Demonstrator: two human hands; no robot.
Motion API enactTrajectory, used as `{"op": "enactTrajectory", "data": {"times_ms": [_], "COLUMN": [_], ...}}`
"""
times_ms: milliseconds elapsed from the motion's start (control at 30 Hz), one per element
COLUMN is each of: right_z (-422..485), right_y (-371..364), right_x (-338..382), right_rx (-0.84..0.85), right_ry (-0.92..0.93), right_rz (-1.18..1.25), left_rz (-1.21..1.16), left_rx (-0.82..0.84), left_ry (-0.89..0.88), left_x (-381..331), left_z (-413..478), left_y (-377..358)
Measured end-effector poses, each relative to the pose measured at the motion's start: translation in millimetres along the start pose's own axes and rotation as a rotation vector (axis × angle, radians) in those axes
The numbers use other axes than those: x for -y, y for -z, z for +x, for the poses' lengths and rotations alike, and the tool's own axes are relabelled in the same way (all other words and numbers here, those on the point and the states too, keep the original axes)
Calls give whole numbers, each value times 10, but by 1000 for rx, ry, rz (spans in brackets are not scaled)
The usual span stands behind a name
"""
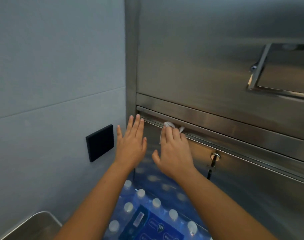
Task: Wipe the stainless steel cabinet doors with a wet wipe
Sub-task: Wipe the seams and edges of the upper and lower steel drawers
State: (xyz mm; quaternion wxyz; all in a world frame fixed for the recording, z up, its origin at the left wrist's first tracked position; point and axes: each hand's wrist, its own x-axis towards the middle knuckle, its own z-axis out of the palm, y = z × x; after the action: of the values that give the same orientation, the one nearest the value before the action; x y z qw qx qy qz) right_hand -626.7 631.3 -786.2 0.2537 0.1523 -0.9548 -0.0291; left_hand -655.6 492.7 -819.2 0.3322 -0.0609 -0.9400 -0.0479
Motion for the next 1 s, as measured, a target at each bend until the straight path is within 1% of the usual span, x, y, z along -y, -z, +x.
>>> {"op": "enactTrajectory", "data": {"times_ms": [233,567,733,900,1000], "right_z": [229,461,539,559,555], "right_y": [-106,-233,-292,-397,-444], "right_x": [225,456,507,470,448], "right_rx": [11,-8,-9,-58,-67], "right_ry": [44,102,134,165,162], "right_rz": [-11,-16,-42,-138,-155], "left_rz": [67,110,114,115,106], "left_rx": [-30,-110,-93,-99,-93], "left_ry": [36,24,22,33,44], "left_x": [243,475,513,506,503], "left_z": [16,-44,-94,-84,-66], "left_y": [-13,-53,-63,-47,-39]}}
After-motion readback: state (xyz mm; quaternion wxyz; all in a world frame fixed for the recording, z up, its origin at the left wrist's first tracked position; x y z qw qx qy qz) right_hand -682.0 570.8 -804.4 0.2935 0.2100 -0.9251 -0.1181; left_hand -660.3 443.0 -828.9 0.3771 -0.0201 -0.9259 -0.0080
